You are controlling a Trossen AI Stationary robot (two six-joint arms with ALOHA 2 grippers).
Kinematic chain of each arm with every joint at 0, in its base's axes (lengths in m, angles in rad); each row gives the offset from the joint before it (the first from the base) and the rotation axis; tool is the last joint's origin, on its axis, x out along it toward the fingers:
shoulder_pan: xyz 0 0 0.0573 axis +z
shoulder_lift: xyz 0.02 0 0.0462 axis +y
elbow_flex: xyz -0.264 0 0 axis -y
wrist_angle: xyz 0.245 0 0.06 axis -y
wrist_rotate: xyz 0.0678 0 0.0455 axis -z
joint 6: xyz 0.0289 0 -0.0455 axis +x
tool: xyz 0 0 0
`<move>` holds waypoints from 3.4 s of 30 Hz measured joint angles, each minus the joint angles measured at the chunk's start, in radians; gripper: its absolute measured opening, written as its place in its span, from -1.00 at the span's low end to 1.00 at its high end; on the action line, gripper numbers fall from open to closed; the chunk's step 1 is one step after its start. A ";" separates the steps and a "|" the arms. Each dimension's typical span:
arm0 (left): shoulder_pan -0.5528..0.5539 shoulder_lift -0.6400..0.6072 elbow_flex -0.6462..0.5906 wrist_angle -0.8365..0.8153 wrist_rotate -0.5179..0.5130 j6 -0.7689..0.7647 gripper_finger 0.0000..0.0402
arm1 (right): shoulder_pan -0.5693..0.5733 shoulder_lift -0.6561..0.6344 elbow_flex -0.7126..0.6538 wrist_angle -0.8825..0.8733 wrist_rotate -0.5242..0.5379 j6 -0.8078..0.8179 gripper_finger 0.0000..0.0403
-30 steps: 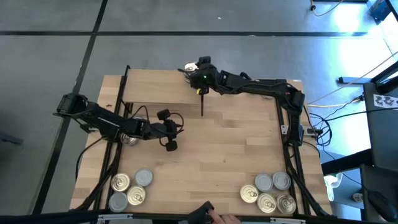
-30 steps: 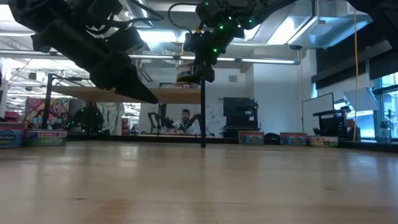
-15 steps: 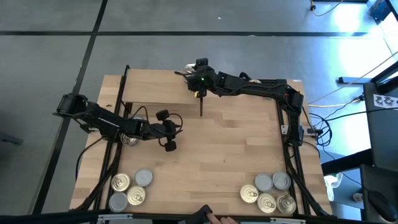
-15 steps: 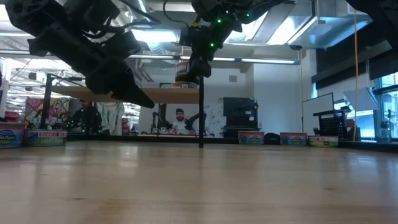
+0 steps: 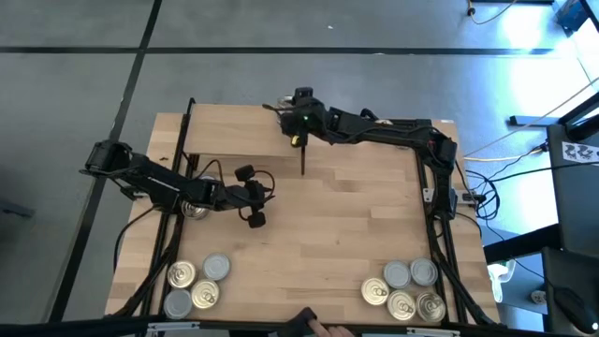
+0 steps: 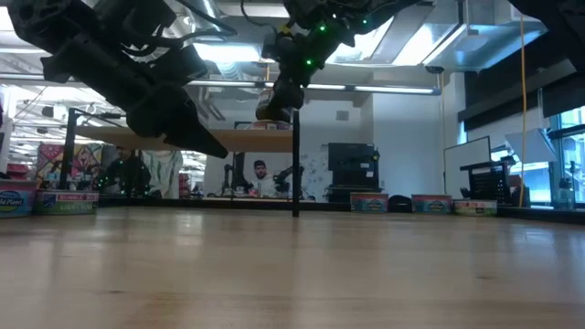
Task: Stack canned seafood by type on shelf
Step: Stack the blue tuna can on top of the blue tuna can on the shelf, then put the green tuna can on the shelf
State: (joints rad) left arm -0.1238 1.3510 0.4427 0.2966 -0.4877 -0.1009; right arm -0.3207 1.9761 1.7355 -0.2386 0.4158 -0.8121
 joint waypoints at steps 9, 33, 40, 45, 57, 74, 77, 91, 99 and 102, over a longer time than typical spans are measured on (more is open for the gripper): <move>0.000 0.000 0.000 0.000 0.000 0.000 -0.56 | -0.001 0.000 0.000 -0.020 -0.062 0.059 0.47; -0.001 0.000 0.000 0.007 0.000 -0.002 -0.56 | 0.122 -0.099 0.001 -0.129 0.037 0.105 0.47; -0.007 0.000 0.000 0.010 0.000 -0.015 -0.56 | 0.232 -0.233 0.002 -0.543 -0.071 0.438 0.47; -0.007 -0.002 0.000 0.014 0.012 -0.039 -0.53 | 0.324 -0.271 -0.073 -0.709 -0.100 0.575 0.47; -0.005 -0.008 0.291 -0.630 0.020 -0.184 0.12 | 0.514 -0.394 -0.614 -0.304 0.056 0.712 0.47; 0.026 0.035 0.430 -1.507 0.023 -0.960 -0.18 | 0.524 -0.386 -0.924 0.253 0.014 0.703 0.47; 0.027 0.078 0.430 -1.540 0.027 -0.975 -0.25 | 0.523 -0.386 -0.930 0.252 0.012 0.703 0.47; 0.035 0.354 0.403 -1.633 0.014 -1.029 -0.54 | 0.523 -0.386 -0.932 0.253 0.010 0.703 0.47; 0.030 0.372 0.338 -1.556 0.033 -0.977 -0.62 | 0.524 -0.386 -0.932 0.251 0.010 0.703 0.47; 0.021 0.361 0.348 -1.536 0.034 -0.944 -0.66 | 0.524 -0.386 -0.932 0.251 0.010 0.703 0.47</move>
State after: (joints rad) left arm -0.1025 1.7122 0.7906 -1.2398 -0.4536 -1.0448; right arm 0.2035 1.5902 0.8032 0.0128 0.4255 -0.1089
